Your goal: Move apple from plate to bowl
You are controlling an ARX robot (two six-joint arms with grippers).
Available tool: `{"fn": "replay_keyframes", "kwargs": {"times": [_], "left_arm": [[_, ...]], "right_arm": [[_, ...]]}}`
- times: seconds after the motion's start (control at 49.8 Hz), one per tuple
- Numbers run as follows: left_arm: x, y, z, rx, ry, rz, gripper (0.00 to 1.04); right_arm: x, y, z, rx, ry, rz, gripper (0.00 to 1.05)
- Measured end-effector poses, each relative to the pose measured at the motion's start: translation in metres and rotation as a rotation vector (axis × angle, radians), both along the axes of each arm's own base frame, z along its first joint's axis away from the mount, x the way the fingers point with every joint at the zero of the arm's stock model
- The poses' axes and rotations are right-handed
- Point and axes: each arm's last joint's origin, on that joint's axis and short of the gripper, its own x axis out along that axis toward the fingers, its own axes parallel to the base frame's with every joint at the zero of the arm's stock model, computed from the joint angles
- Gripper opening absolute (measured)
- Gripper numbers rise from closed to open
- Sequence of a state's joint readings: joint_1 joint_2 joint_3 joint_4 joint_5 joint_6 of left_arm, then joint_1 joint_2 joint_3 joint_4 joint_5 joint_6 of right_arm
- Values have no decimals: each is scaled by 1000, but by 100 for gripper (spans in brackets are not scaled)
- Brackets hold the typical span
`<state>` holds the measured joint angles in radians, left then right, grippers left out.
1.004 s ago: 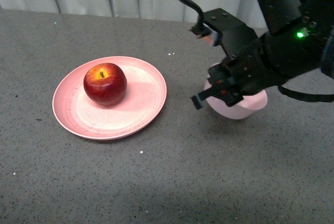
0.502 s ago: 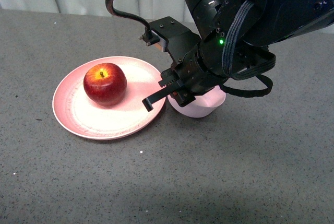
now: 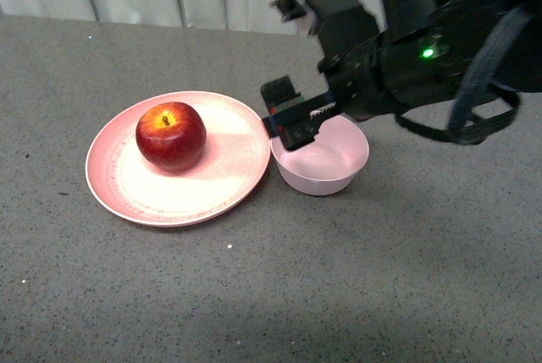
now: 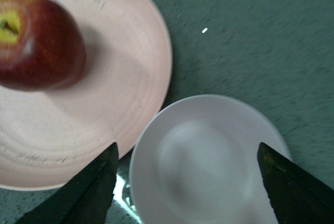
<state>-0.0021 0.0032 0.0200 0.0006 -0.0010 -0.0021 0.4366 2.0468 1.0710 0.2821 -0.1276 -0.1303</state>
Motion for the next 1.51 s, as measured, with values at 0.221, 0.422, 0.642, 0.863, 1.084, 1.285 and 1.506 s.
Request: {"fn": "replay_keyframes", "kwargs": {"times": [0.221,0.422,0.642,0.863,1.084,1.285,1.506], "left_arm": [[0,0,0,0,0,0,98],[0,0,0,0,0,-1,98],[0,0,0,0,0,-1,98],[0,0,0,0,0,-1,98],[0,0,0,0,0,-1,98],[0,0,0,0,0,-1,98],[0,0,0,0,0,-1,98]], "right_arm": [[-37,-61,39,60,-272,-142,95],[-95,-109,36,169,-623,-562,64],[-142,-139,54,209,-652,-578,18],[-176,-155,54,211,-645,-581,1],[-195,-163,55,216,-646,-577,1],[-209,-173,55,215,-646,-586,1],[-223,-173,56,217,-650,-583,1]]}}
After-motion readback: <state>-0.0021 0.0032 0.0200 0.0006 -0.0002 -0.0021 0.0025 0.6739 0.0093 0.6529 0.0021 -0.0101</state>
